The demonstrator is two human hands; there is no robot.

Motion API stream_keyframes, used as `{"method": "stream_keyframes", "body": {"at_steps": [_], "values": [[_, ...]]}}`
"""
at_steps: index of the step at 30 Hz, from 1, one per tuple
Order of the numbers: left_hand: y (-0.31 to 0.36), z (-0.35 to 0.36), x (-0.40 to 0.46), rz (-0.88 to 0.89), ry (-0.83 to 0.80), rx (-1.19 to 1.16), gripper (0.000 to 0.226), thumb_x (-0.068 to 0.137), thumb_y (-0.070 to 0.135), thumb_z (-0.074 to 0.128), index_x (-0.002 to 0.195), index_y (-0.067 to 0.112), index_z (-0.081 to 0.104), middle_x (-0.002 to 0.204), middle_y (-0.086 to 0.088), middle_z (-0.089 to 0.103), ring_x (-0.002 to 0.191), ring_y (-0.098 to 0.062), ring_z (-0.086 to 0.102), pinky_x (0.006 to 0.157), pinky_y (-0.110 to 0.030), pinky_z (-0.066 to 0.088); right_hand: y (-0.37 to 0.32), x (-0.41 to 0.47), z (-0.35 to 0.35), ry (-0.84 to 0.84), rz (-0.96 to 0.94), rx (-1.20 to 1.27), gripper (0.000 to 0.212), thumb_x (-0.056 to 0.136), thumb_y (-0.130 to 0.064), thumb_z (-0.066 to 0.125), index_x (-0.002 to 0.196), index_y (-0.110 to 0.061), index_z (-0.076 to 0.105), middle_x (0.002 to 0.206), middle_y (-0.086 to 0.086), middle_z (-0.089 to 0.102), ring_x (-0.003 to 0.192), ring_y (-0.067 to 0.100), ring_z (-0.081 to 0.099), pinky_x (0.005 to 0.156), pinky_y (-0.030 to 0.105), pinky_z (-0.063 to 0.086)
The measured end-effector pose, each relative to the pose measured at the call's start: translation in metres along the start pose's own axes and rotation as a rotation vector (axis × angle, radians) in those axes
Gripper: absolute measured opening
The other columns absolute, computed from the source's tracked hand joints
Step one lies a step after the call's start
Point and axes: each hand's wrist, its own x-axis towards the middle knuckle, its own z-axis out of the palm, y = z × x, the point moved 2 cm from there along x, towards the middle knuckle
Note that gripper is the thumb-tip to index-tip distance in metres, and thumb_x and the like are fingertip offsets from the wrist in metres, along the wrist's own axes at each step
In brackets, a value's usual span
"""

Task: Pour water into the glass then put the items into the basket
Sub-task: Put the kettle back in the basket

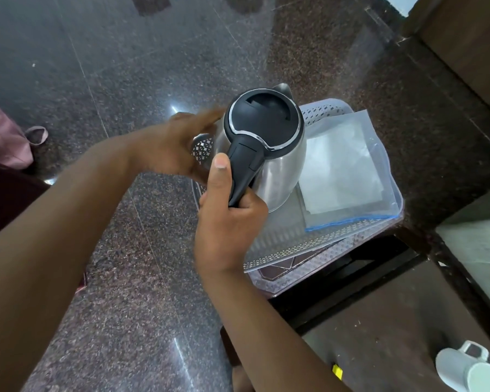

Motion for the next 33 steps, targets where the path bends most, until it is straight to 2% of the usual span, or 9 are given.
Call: {"method": "stream_keyframes", "body": {"at_steps": [3,7,11,15,21,24,28,31,33], "values": [[-0.004,0.004,-0.003,-0.026,-0.003,-0.087,0.116,0.078,-0.006,0.090,0.168,0.034,0.031,0.139,0.044,0.059,0.137,0.022,0.050,0.106,-0.004,0.044,0.000,0.001,-0.001,-0.005,0.004,0.012,0.065,0.088,-0.060,0.066,0.055,-0.006,0.058,0.043,-0.002,0.052,0.041,0.014,0.050,0.043,0.030,0.041],[-0.008,0.010,-0.004,-0.040,0.009,-0.206,0.114,0.078,-0.015,0.087,0.163,0.039,0.035,0.152,0.026,0.058,0.146,0.005,0.050,0.112,-0.020,0.048,-0.003,0.000,-0.002,-0.012,-0.005,0.009,0.060,0.089,-0.060,0.065,0.052,-0.012,0.057,0.042,-0.005,0.052,0.040,0.013,0.050,0.042,0.029,0.040],[-0.006,0.014,-0.005,-0.038,0.026,-0.215,0.110,0.077,-0.015,0.088,0.159,0.040,0.040,0.147,0.029,0.061,0.142,0.011,0.052,0.112,-0.020,0.047,-0.005,0.000,-0.005,-0.015,-0.008,0.010,0.056,0.088,-0.060,0.065,0.053,-0.016,0.058,0.042,-0.004,0.052,0.040,0.013,0.051,0.042,0.028,0.042],[-0.003,0.017,-0.010,-0.042,0.024,-0.221,0.108,0.080,-0.014,0.086,0.160,0.042,0.040,0.147,0.025,0.065,0.143,0.009,0.053,0.118,-0.028,0.047,-0.002,-0.006,-0.007,0.004,-0.003,-0.005,0.064,0.086,-0.061,0.064,0.054,-0.006,0.059,0.045,0.013,0.055,0.042,0.014,0.053,0.044,0.030,0.044],[0.003,0.021,-0.018,-0.049,0.005,-0.221,0.108,0.078,-0.013,0.087,0.150,0.054,0.042,0.139,0.033,0.066,0.138,0.012,0.056,0.115,-0.034,0.052,-0.001,-0.012,-0.005,0.003,0.070,0.021,0.061,0.083,-0.065,0.065,0.057,-0.010,0.063,0.047,0.004,0.058,0.048,0.018,0.057,0.050,0.037,0.050],[0.007,0.021,-0.020,-0.067,-0.011,-0.234,0.109,0.081,-0.018,0.083,0.161,0.043,0.039,0.151,0.020,0.063,0.147,0.000,0.053,0.122,-0.044,0.048,-0.002,-0.014,-0.006,-0.006,0.072,0.023,0.066,0.084,-0.065,0.064,0.059,-0.005,0.063,0.048,0.013,0.058,0.049,0.020,0.057,0.051,0.041,0.051],[0.018,0.022,-0.024,-0.053,-0.034,-0.223,0.109,0.084,-0.024,0.075,0.169,0.029,0.031,0.162,0.009,0.055,0.156,-0.005,0.044,0.126,-0.046,0.043,-0.006,-0.014,-0.010,-0.053,0.081,0.031,0.059,0.085,-0.062,0.066,0.061,-0.009,0.064,0.052,0.002,0.059,0.051,0.017,0.056,0.052,0.035,0.048],[0.026,0.018,-0.029,-0.067,0.066,-0.206,0.095,0.090,-0.026,0.067,0.167,0.020,0.035,0.165,0.005,0.051,0.157,-0.006,0.041,0.131,-0.044,0.035,-0.010,-0.016,-0.020,-0.116,0.048,-0.014,0.056,0.088,-0.059,0.066,0.066,-0.008,0.066,0.057,0.013,0.063,0.055,0.025,0.062,0.057,0.043,0.053],[0.033,0.010,-0.033,-0.095,0.204,-0.169,0.087,0.093,-0.028,0.058,0.165,0.018,0.041,0.163,0.003,0.052,0.157,-0.011,0.042,0.133,-0.041,0.032,-0.016,-0.016,-0.032,-0.140,-0.020,-0.100,0.049,0.091,-0.056,0.064,0.063,-0.016,0.063,0.055,0.003,0.062,0.054,0.018,0.064,0.054,0.035,0.053]]}}
